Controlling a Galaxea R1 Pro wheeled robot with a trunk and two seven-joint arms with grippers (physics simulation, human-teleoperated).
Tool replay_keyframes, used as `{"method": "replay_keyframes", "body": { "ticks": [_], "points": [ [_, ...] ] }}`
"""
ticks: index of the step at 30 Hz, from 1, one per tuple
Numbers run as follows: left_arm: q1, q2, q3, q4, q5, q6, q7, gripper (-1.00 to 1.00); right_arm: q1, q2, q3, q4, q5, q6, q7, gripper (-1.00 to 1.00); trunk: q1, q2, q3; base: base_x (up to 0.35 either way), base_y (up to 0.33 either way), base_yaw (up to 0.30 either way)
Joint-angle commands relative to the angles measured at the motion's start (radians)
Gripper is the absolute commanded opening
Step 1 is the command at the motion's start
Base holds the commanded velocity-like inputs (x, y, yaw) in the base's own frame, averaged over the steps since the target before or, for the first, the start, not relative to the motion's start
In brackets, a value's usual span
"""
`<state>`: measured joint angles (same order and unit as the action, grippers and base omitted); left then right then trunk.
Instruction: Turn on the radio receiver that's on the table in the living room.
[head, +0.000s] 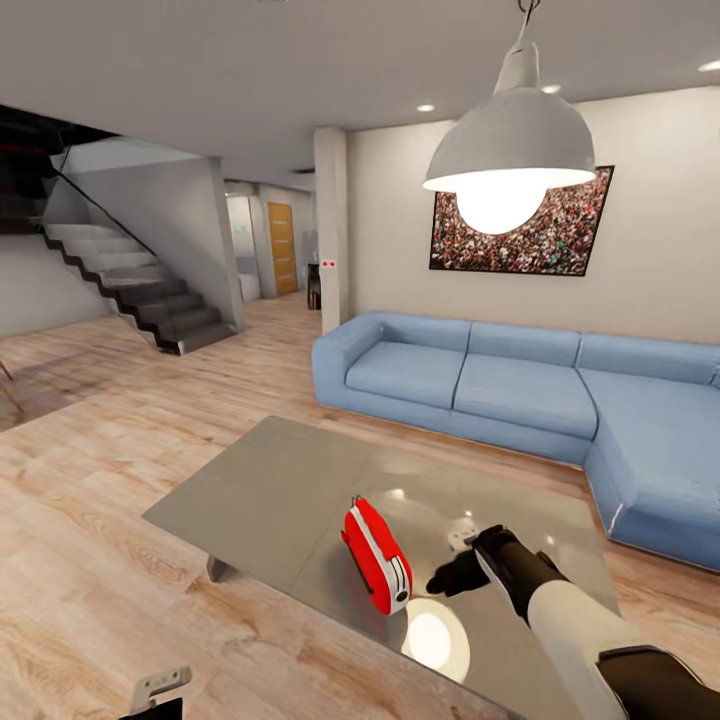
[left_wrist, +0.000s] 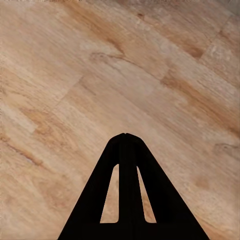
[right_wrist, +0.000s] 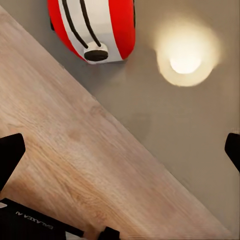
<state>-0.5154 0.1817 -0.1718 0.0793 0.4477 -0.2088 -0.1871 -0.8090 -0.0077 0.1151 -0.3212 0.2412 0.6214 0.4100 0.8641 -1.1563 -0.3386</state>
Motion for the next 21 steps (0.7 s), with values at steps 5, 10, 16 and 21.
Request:
{"method": "replay_keyframes", "body": {
  "ticks": [5, 10, 16, 21],
  "points": [
    [0.001, 0.002, 0.0, 0.0, -0.001, 0.0, 0.0, -1.0, 0.001, 0.002, 0.0, 0.115, 0.0, -0.107, -0.005, 1.0, -0.019, 0.035, 0.016, 0.0, 0.0, 0.0],
    [0.002, 0.002, 0.0, 0.0, -0.001, 0.0, 0.0, -1.0, 0.002, 0.003, 0.0, 0.205, -0.002, -0.199, -0.005, 1.0, -0.038, 0.07, 0.031, 0.0, 0.0, 0.0],
    [0.002, 0.002, -0.001, 0.0, -0.002, 0.0, 0.0, -1.0, 0.003, 0.007, 0.0, 0.314, -0.002, -0.317, -0.005, 1.0, -0.061, 0.112, 0.05, 0.0, 0.0, 0.0],
    [0.002, 0.003, -0.001, 0.0, -0.003, 0.0, 0.0, -1.0, 0.015, 0.009, 0.0, 0.377, -0.002, -0.426, -0.005, 1.0, -0.081, 0.147, 0.066, 0.0, 0.0, 0.0]
  ]
}}
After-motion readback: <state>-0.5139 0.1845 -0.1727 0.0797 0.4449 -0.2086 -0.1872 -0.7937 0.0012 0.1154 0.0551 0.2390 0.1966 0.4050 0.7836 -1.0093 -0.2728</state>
